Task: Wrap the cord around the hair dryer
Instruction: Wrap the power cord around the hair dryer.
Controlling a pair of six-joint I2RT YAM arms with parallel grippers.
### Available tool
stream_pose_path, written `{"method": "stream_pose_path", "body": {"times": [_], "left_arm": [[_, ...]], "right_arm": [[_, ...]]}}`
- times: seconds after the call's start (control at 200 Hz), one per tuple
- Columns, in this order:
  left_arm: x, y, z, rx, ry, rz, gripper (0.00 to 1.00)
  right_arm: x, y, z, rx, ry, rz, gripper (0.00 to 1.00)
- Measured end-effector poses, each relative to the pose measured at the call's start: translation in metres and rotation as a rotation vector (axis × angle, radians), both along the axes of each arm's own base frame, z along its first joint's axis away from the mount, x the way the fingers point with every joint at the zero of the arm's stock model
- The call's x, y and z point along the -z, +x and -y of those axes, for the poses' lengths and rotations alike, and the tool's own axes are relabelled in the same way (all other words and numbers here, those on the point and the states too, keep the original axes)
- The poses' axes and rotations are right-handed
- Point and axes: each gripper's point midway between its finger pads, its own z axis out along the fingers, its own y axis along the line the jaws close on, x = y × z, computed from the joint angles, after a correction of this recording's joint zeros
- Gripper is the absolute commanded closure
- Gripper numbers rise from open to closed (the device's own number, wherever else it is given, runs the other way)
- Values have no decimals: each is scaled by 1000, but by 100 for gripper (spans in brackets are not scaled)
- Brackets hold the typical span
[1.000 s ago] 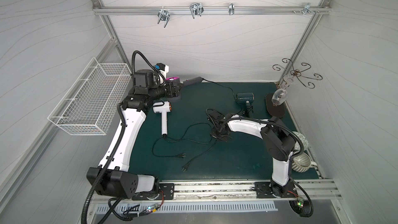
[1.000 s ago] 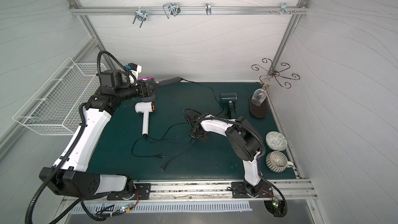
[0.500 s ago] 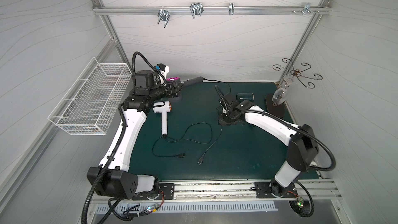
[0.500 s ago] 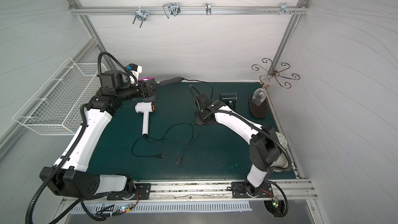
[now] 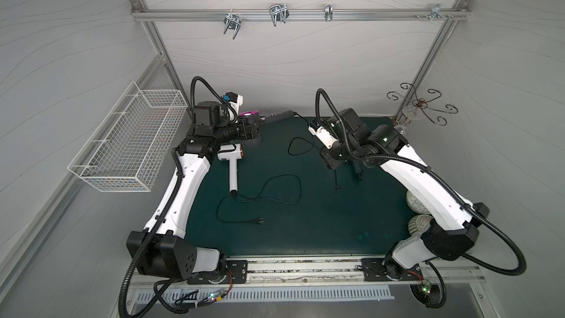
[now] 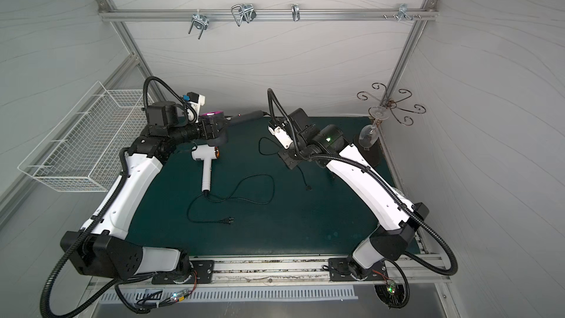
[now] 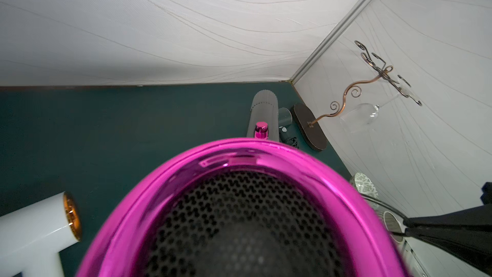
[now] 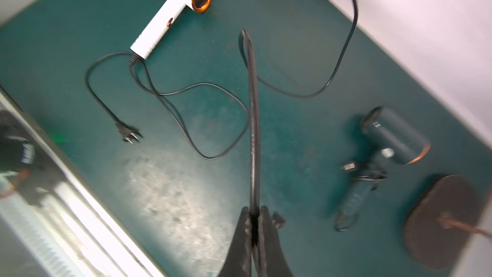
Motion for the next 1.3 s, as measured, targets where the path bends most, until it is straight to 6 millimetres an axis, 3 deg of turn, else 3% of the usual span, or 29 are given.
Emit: {"method": "stream_pose_path", "body": {"times": [0.225, 0.525, 0.69, 0.84, 1.06, 1.301], "left_arm": [[29, -13, 26, 140, -104, -72, 100], [52, -55, 71, 357, -195, -159, 100], [53, -76, 89, 452, -212, -176, 100], [50, -93, 106, 537, -221, -178, 100], [46, -120, 131, 664, -237, -190, 100], [37, -141, 150, 763, -261, -179, 100]], "right_arm": [[-43, 12, 26, -40, -121, 262, 100], [-81, 52, 46, -24, -230, 476, 100], [-106, 75, 49, -27, -242, 568, 100], [-121, 91, 38, -65, -212, 621, 100], [-115, 119, 14, -136, -149, 607, 100], [-77, 153, -2, -181, -63, 485, 100]]}}
